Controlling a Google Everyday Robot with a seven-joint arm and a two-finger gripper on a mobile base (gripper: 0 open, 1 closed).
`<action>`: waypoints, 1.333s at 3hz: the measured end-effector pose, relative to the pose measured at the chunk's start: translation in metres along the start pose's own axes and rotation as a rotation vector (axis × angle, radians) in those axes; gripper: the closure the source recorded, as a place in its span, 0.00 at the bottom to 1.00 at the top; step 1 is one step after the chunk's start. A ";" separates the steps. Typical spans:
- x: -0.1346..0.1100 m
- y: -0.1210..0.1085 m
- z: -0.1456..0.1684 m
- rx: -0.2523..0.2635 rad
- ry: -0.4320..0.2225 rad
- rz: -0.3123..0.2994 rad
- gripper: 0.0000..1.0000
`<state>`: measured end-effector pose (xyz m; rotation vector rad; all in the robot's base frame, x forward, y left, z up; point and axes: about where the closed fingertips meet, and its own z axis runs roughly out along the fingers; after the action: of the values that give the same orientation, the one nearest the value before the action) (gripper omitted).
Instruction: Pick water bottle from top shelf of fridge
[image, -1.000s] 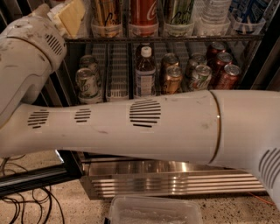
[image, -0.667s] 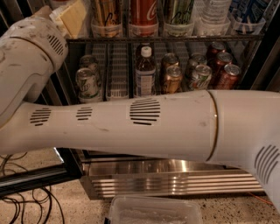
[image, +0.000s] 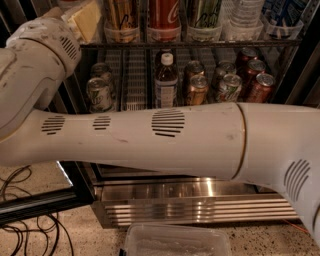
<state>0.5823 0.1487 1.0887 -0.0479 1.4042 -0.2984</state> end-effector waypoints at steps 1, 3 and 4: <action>0.004 0.006 0.011 -0.019 0.009 0.003 0.40; 0.006 0.011 0.026 -0.040 0.018 0.023 0.39; 0.002 0.012 0.033 -0.046 0.013 0.037 0.40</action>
Offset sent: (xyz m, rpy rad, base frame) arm 0.0297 0.0089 -0.0076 0.0932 0.0195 0.0539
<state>0.6173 0.1546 1.0896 -0.0580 1.4237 -0.2360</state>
